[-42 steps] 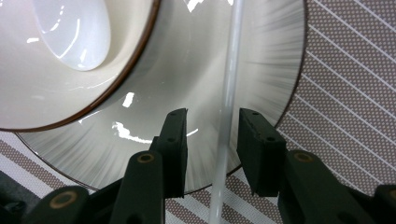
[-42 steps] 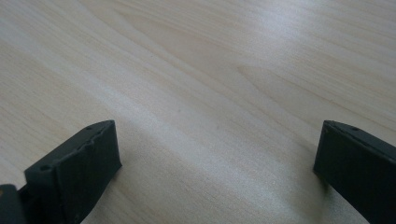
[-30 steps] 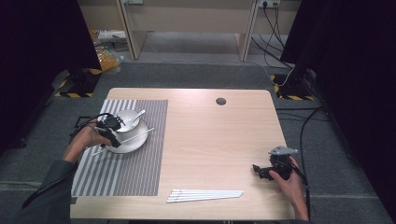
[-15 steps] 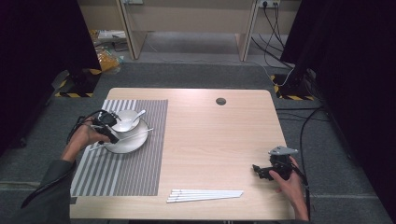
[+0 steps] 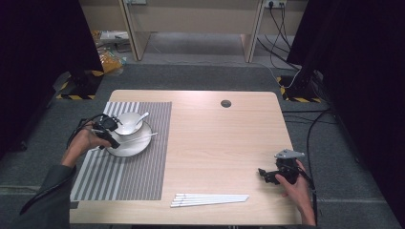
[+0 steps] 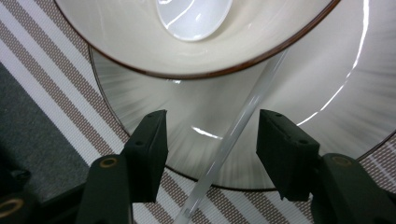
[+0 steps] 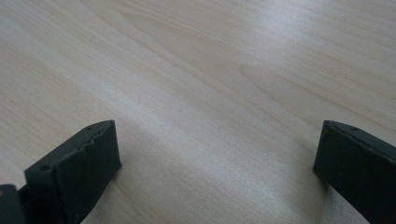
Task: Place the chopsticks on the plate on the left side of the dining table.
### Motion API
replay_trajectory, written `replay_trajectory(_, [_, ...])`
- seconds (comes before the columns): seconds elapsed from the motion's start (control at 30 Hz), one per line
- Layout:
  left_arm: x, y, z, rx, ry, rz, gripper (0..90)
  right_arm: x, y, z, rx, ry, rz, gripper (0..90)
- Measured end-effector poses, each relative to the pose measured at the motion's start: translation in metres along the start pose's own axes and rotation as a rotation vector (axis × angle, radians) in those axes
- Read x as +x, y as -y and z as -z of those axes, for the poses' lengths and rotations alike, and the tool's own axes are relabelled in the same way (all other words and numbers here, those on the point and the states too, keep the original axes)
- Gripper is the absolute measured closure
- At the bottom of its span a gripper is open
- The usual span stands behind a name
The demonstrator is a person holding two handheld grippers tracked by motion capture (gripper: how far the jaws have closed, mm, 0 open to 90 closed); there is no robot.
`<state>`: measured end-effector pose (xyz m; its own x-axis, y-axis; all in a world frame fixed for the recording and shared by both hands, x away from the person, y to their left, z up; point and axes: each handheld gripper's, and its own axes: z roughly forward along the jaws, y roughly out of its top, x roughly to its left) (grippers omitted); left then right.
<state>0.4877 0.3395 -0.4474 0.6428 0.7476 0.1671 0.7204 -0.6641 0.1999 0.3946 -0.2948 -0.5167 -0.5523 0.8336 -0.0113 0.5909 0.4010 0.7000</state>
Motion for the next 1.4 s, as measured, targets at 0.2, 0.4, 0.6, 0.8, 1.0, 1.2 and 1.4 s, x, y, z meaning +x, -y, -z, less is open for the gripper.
replay_trajectory(0.2, [0.003,0.000,-0.004,-0.019,-0.013,0.019,45.3,0.000,0.000,0.000,-0.001,0.001,0.000,0.3])
replay_trajectory(0.4, [0.001,-0.005,-0.007,-0.024,-0.017,0.021,48.7,0.000,0.000,0.000,0.000,0.000,0.001,0.4])
replay_trajectory(0.6, [0.001,-0.006,-0.007,-0.032,-0.030,0.036,46.5,0.000,0.000,0.000,0.000,-0.001,0.002,0.4])
replay_trajectory(0.8, [-0.001,-0.003,-0.006,-0.028,-0.004,0.027,44.5,0.001,0.000,0.000,0.002,-0.002,0.002,0.4])
replay_trajectory(1.0, [-0.004,-0.001,-0.007,-0.024,0.008,-0.016,56.8,0.001,0.000,0.000,0.002,-0.002,0.002,0.4])
replay_trajectory(1.2, [-0.007,-0.001,-0.008,-0.021,-0.001,-0.090,68.7,0.001,0.000,0.000,0.002,-0.002,0.002,0.4])
replay_trajectory(1.4, [-0.012,-0.002,-0.008,-0.038,0.010,-0.111,71.9,0.001,0.000,0.000,0.002,-0.003,0.003,0.3])
